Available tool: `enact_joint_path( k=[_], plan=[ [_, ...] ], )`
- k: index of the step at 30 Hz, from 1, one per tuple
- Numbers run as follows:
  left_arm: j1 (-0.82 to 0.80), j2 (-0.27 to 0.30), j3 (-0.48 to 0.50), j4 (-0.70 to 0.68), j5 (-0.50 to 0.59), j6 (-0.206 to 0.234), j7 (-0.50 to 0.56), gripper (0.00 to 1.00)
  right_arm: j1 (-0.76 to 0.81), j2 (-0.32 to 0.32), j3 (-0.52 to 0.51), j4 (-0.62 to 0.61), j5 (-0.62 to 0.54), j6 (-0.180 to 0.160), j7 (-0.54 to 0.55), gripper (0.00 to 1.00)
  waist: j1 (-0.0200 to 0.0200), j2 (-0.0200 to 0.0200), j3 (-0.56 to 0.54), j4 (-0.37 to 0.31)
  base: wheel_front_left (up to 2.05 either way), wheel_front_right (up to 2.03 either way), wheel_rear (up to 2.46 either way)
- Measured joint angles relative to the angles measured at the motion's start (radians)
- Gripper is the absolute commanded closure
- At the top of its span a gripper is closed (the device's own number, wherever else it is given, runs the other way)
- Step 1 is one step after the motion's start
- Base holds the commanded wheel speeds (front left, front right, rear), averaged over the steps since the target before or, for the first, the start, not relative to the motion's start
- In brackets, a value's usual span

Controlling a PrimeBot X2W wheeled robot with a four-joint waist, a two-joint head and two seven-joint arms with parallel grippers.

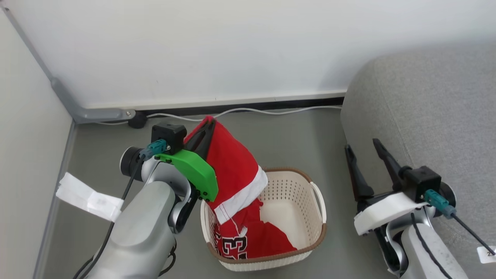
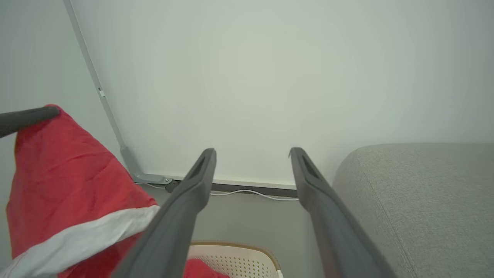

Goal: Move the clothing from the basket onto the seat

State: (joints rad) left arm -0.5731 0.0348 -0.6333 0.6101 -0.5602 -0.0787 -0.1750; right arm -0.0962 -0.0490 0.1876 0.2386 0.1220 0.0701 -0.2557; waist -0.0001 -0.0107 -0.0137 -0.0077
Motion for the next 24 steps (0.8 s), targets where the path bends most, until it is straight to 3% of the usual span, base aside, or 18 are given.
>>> enact_joint_path(
  k=[9,24],
  plan=[
    [-0.001,0.000,-0.034,-0.074,-0.002,0.000,0.053,1.00,0.007,0.000,0.077,0.035,-0.017,0.018,0.000,0.00,0.0000,0.0000,-0.046,0.018,0.00,0.00,0.00],
    [-0.032,0.000,-0.114,-0.219,-0.037,0.006,0.140,1.00,0.022,-0.001,0.200,0.215,-0.071,0.038,0.001,0.00,0.0000,0.0000,-0.046,0.059,0.00,0.00,0.00]
  ],
)
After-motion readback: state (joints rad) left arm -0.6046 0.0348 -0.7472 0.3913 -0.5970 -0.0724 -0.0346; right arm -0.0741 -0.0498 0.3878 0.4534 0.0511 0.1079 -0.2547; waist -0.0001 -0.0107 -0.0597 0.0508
